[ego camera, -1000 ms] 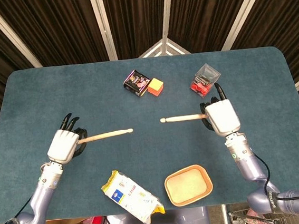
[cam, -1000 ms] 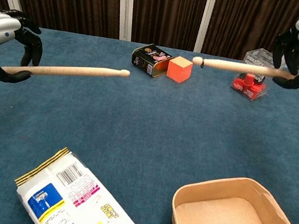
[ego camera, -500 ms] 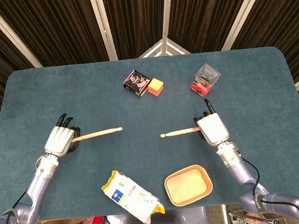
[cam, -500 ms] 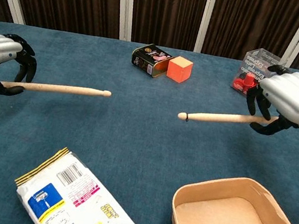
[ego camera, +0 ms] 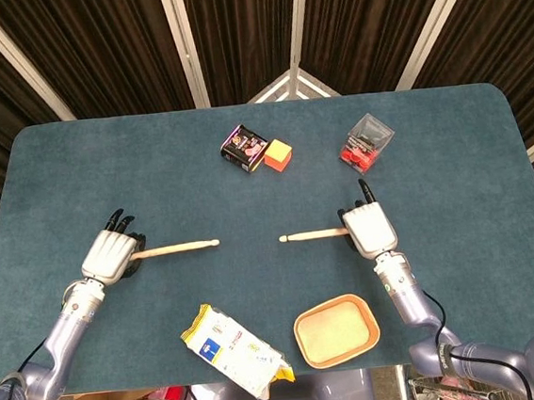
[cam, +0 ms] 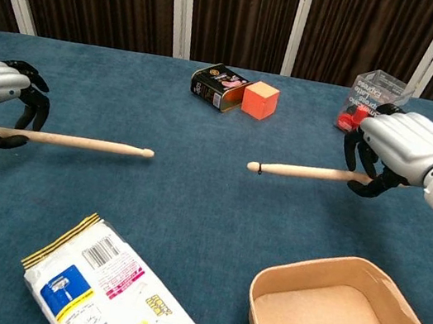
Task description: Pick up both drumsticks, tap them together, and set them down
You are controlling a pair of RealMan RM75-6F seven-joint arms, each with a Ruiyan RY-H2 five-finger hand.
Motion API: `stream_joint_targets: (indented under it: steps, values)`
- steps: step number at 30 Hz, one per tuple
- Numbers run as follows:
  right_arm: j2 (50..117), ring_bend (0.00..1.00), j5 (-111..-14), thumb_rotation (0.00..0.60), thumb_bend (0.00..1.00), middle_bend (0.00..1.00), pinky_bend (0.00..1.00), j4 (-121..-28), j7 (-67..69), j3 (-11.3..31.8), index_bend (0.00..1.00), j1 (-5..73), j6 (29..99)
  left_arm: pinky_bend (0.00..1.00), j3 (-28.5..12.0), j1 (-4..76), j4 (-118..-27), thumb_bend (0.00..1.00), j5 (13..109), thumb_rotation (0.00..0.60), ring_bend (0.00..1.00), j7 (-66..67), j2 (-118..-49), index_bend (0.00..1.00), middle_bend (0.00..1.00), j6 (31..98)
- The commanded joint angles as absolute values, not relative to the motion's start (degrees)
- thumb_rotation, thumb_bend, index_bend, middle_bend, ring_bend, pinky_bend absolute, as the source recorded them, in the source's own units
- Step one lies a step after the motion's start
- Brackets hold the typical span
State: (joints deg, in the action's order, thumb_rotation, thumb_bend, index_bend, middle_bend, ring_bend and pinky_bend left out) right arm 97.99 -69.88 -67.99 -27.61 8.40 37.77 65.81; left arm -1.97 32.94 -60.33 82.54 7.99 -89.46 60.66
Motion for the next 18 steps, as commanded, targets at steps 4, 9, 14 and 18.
stream_joint_targets:
  steps: [4, 9, 14, 18]
  values:
    - [97.52, 0.46, -65.93, 0.600, 0.49, 0.68, 0.04, -70.69, -32.46, 9.47, 0.61, 37.91, 63.06, 0.00, -2.06, 32.38, -61.70, 0.48, 80.76, 0.600, 0.11, 9.68, -87.85, 0.40, 0.49, 59.17]
    - [97.21, 0.44, -63.01, 0.600, 0.49, 0.63, 0.04, -72.62, -35.51, 10.44, 0.55, 37.92, 62.48, 0.00, -2.45, 32.14, -63.85, 0.48, 78.98, 0.600, 0.08, 12.46, -86.14, 0.35, 0.42, 58.10]
    - [97.13, 0.42, -60.02, 0.600, 0.49, 0.56, 0.04, -74.08, -37.83, 11.76, 0.47, 38.04, 62.50, 0.00, -2.83, 31.88, -67.93, 0.48, 77.52, 0.600, 0.01, 14.81, -83.25, 0.24, 0.27, 57.55]
    - [96.99, 0.40, -56.83, 0.600, 0.49, 0.48, 0.04, -75.60, -39.75, 12.92, 0.42, 38.11, 62.53, 0.00, -3.08, 31.46, -72.91, 0.47, 76.97, 0.600, 0.00, 14.79, -79.89, 0.14, 0.12, 57.78]
